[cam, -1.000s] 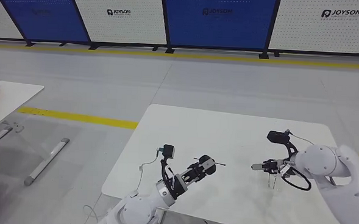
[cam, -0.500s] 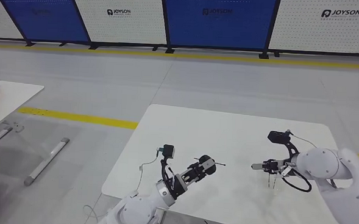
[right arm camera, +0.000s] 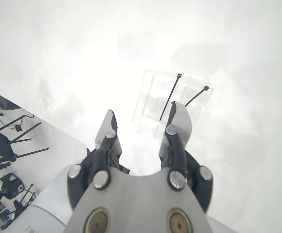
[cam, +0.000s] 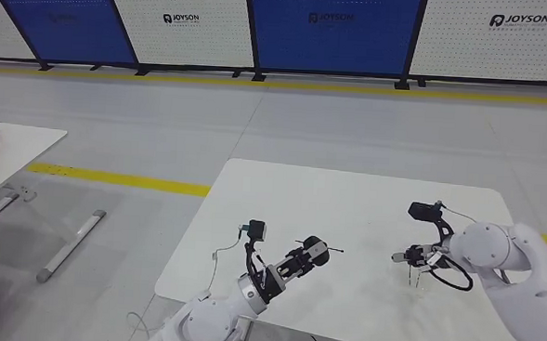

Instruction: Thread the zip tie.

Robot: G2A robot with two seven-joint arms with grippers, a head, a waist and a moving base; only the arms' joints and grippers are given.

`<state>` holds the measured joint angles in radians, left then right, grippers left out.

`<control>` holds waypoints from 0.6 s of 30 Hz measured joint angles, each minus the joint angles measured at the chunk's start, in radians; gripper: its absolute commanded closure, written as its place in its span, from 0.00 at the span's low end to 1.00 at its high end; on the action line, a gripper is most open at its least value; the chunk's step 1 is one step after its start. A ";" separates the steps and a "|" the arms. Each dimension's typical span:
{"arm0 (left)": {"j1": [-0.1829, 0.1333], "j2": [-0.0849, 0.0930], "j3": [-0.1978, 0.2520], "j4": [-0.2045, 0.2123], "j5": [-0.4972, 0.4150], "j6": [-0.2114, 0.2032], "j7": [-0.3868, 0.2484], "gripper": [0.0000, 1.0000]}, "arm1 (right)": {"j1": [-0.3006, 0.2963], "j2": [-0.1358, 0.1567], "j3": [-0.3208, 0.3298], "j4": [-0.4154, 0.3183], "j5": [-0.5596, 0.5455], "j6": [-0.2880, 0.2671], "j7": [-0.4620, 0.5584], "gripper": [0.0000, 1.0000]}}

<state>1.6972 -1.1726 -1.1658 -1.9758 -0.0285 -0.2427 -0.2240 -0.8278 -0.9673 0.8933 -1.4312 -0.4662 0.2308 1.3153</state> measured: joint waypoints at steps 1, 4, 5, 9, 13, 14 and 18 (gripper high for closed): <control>0.000 0.000 0.000 0.000 0.000 0.000 0.000 1.00 | 0.002 -0.001 -0.002 0.005 0.000 0.001 0.003 0.52; 0.000 0.000 0.000 0.000 0.000 0.000 0.000 1.00 | 0.006 -0.005 -0.009 0.020 0.000 0.007 0.007 0.51; 0.000 0.000 0.000 0.000 0.000 0.000 0.000 1.00 | 0.008 -0.006 -0.012 0.025 -0.002 0.011 0.007 0.51; 0.000 0.000 0.000 0.000 0.000 0.000 0.000 1.00 | 0.014 -0.012 -0.023 0.045 -0.010 0.032 0.008 0.56; 0.000 0.000 0.000 0.000 0.000 0.000 0.000 1.00 | 0.021 -0.016 -0.031 0.062 -0.029 0.055 0.010 0.59; 0.000 0.000 0.000 0.000 0.000 0.000 0.000 1.00 | 0.022 -0.017 -0.033 0.065 -0.033 0.061 0.009 0.60; 0.000 0.000 0.000 0.000 0.000 0.000 0.000 1.00 | 0.029 -0.022 -0.041 0.077 -0.044 0.077 0.009 0.61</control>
<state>1.6972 -1.1726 -1.1658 -1.9758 -0.0285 -0.2427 -0.2240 -0.7990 -0.9897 0.8522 -1.3538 -0.5100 0.3076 1.3238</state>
